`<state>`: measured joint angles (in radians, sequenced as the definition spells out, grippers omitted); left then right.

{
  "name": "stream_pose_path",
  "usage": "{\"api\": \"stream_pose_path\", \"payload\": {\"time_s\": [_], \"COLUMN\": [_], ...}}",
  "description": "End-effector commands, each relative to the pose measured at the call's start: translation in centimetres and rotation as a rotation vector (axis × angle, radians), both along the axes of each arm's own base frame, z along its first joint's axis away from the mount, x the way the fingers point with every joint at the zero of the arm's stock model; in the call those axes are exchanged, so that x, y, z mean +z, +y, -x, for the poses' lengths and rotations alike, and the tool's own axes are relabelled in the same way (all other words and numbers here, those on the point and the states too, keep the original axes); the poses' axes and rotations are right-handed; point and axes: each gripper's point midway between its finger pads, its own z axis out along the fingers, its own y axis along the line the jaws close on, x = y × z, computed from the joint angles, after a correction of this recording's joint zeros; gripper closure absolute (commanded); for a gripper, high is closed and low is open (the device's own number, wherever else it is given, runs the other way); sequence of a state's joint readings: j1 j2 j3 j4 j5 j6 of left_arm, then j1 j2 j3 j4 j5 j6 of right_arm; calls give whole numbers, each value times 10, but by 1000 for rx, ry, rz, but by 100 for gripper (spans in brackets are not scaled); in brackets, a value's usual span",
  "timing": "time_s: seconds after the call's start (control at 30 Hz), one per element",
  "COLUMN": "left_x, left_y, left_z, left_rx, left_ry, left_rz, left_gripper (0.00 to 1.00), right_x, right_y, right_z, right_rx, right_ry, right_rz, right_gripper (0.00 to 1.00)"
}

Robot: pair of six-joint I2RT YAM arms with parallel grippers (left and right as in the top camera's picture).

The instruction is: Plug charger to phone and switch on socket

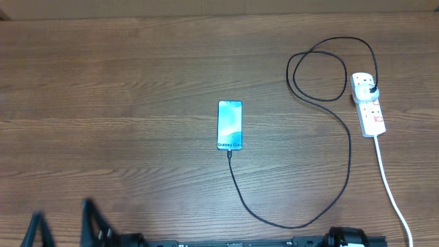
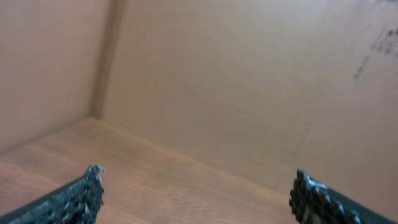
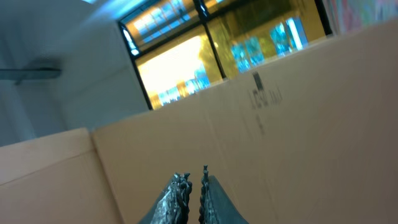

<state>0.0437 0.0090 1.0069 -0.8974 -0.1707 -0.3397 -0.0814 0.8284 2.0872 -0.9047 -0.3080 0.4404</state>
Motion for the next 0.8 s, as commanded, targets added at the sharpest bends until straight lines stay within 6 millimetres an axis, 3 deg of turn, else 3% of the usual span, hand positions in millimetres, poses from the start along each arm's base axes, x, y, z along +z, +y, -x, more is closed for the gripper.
{"api": "stream_pose_path", "payload": {"time_s": [0.0,0.17,0.3,0.53,0.77], "left_x": [-30,-72,-109,-161,-199], "left_y": [-19,-24,-22,-21,-18], "left_z": [-54,-109,-137,-161,-167], "left_rx": [-126,-166,-165,-161,-147], "left_ry": [23,8,4,10,87], "left_rz": [-2,-8,-8,-15,-35], "left_gripper": [0,0,1,0,1], "right_x": [-2,-9,-15,-17,-20], "right_y": [2,5,6,8,18], "right_z": [23,55,74,91,101], "right_rx": [-1,-2,-3,0,50], "right_ry": [-44,-108,-163,-203,-218], "right_rz": [26,31,35,36,64], "right_gripper": [90,91,91,91,91]}}
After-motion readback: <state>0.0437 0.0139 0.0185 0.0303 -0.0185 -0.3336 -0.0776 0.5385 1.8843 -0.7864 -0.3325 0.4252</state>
